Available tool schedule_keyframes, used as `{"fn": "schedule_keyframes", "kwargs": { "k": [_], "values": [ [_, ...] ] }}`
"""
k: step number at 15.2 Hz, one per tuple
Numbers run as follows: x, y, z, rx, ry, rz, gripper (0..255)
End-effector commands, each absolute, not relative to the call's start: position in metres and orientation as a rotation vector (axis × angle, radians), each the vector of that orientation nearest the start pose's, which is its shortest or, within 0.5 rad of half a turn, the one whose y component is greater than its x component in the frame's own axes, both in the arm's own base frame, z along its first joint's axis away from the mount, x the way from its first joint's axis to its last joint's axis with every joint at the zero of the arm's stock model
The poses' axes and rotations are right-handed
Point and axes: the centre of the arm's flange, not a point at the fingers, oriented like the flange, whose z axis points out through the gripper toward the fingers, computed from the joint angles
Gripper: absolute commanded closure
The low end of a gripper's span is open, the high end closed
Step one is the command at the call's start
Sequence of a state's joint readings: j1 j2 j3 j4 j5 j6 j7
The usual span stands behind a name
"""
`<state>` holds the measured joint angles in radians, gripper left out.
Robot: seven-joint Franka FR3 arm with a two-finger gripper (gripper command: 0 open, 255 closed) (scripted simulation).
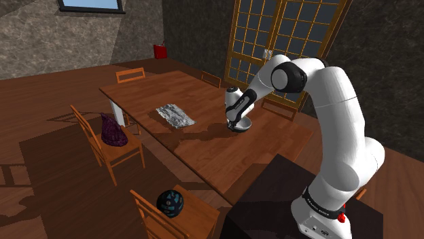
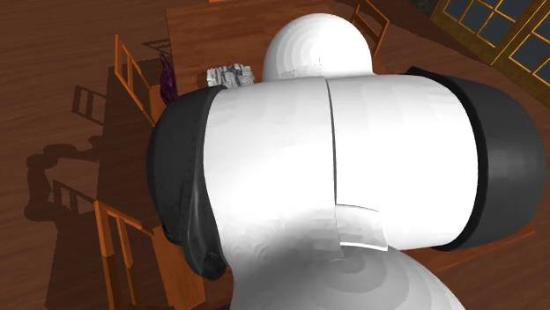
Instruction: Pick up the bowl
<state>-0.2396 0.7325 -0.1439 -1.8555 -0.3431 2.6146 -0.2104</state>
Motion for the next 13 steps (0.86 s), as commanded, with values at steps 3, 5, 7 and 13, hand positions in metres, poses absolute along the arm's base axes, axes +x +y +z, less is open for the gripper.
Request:
{"fn": "schedule_keyframes", "kwargs": {
  "k": [3, 5, 7, 13],
  "values": [
    [0.594, -0.229, 0.149, -3.395, -0.274, 0.099, 255],
    [0.594, -0.229, 0.160, -3.395, -0.274, 0.099, 255],
    [0.594, -0.229, 0.171, -3.395, -0.274, 0.099, 255],
    [0.594, -0.229, 0.192, -3.395, -0.274, 0.099, 255]
  ]
}}
